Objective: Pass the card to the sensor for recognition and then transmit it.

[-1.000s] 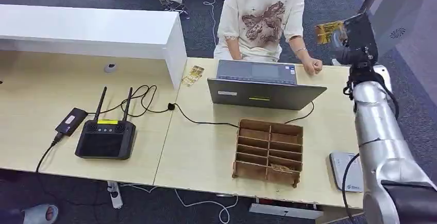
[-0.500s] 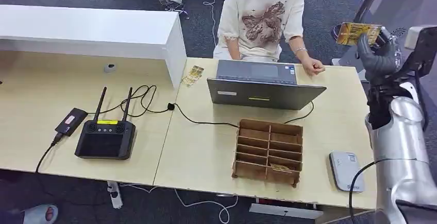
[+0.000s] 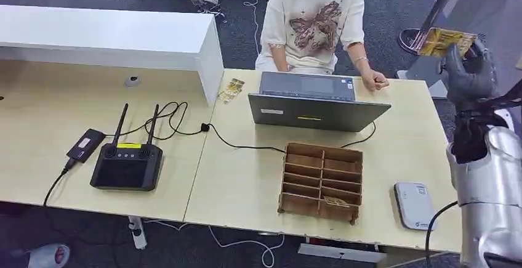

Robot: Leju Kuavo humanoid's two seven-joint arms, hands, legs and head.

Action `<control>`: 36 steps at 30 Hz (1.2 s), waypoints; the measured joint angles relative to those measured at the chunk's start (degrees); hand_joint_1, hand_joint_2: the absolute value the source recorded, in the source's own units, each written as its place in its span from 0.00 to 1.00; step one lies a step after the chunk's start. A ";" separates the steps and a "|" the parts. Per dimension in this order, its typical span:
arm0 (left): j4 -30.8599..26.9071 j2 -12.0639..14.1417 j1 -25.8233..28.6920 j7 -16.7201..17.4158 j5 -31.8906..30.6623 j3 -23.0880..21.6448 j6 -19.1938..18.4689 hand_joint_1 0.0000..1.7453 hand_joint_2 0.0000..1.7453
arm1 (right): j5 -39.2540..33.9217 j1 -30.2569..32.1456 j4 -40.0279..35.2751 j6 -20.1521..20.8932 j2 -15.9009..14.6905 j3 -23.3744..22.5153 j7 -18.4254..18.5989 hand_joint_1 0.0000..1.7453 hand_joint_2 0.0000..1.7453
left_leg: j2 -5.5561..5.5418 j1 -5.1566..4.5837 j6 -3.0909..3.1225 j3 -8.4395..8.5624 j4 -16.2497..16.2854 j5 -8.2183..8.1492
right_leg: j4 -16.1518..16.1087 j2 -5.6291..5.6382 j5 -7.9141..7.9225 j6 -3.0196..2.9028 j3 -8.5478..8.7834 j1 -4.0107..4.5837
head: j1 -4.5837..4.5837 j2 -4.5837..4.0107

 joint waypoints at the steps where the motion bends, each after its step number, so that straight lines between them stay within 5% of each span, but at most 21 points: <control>1: 0.00 0.00 0.12 -0.07 0.00 0.00 0.00 0.00 0.00 | -1.80 1.01 -0.84 0.55 -0.27 -0.53 -0.16 1.00 1.00 | -0.02 -0.01 0.00 -0.02 0.00 0.00 | 0.00 -0.01 0.00 0.00 -0.01 0.00 | -0.04 0.00; 7: 0.00 0.00 0.53 -0.70 0.00 0.00 0.07 0.00 0.00 | -11.30 9.79 -6.72 5.01 -3.02 -6.09 -0.59 1.00 1.00 | 0.00 -0.01 0.06 -0.04 0.00 -0.07 | -0.03 0.01 -0.01 0.00 -0.04 -0.01 | -0.04 0.00; 17: 0.00 -1.05 0.81 -1.47 0.00 0.04 4.00 0.00 0.00 | -15.29 27.58 -13.73 14.84 -8.88 -15.89 -3.04 1.00 1.00 | 0.01 -0.04 0.18 -0.05 0.00 -0.16 | -0.05 -0.02 -0.10 0.11 -0.02 -0.04 | -0.04 0.00; 28: 0.00 -1.27 0.92 -1.79 -0.04 0.04 4.07 0.00 0.00 | -16.67 40.40 -20.68 19.83 -8.62 -25.90 -3.02 1.00 1.00 | 0.00 -0.04 0.19 -0.05 -0.02 -0.17 | -0.04 -0.04 -0.13 0.12 -0.02 -0.04 | -0.04 0.00; 36: 0.00 -1.55 0.91 -1.77 -0.04 0.04 4.57 0.00 0.00 | -16.72 42.96 -22.19 21.32 -7.70 -30.06 -2.47 1.00 1.00 | 0.15 -0.06 0.25 -0.01 -0.01 -0.21 | -0.04 0.08 -0.13 0.13 -0.02 -0.07 | -0.04 0.00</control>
